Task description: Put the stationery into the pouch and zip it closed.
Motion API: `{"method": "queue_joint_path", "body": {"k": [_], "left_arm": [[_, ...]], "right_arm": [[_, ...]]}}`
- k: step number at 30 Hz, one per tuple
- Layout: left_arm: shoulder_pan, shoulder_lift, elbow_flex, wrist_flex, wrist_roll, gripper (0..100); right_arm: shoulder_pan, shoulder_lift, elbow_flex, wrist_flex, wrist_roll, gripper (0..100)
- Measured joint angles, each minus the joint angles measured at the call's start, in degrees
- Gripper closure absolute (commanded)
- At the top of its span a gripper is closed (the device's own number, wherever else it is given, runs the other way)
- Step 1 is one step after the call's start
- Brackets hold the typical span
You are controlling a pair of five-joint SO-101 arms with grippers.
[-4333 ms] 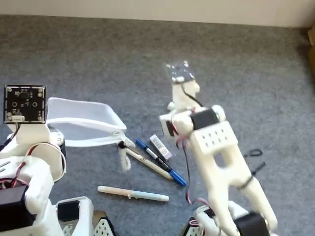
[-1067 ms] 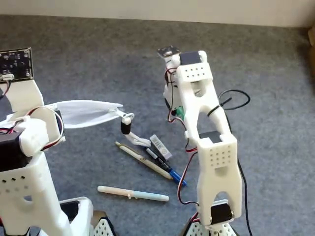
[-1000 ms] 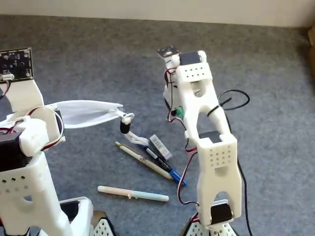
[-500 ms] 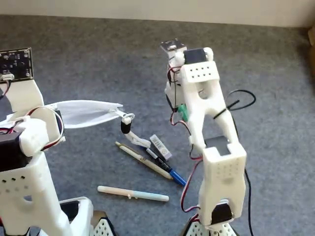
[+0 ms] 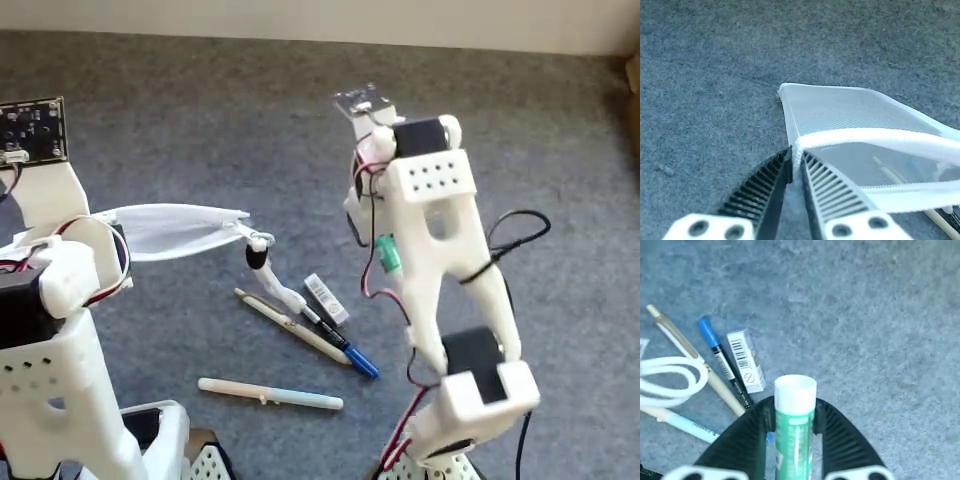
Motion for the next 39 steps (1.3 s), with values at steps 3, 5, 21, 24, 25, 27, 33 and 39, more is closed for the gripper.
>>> {"method": "queue_joint_path", "body": {"k": [3,5,21,24,25,27,33,39], "left_arm": [[0.0,0.0,0.0,0.0,0.0,99],[0.0,0.0,0.0,0.0,0.0,99],[0.0,0.0,0.0,0.0,0.2,99],[0.0,0.0,0.0,0.0,0.2,99],[0.0,0.0,0.0,0.0,0.2,99],[0.0,0.0,0.0,0.0,0.2,99],[0.0,0.0,0.0,0.0,0.2,99],[0.0,0.0,0.2,0.0,0.2,99]], "right_arm": [[-1.6,-3.9,2.2,0.0,-0.2,99.3],[-2.6,-6.3,3.3,0.0,-0.2,99.3],[-9.8,-26.3,13.1,0.0,-0.2,99.3],[-11.2,-29.0,13.4,0.0,-0.2,99.3],[-11.5,-29.9,13.4,0.0,-0.5,99.3],[-12.1,-31.6,13.4,0.0,-2.4,99.3],[-14.0,-37.4,13.4,-2.6,-8.6,99.3],[-16.7,-40.7,13.4,-5.8,-13.1,99.3]]}}
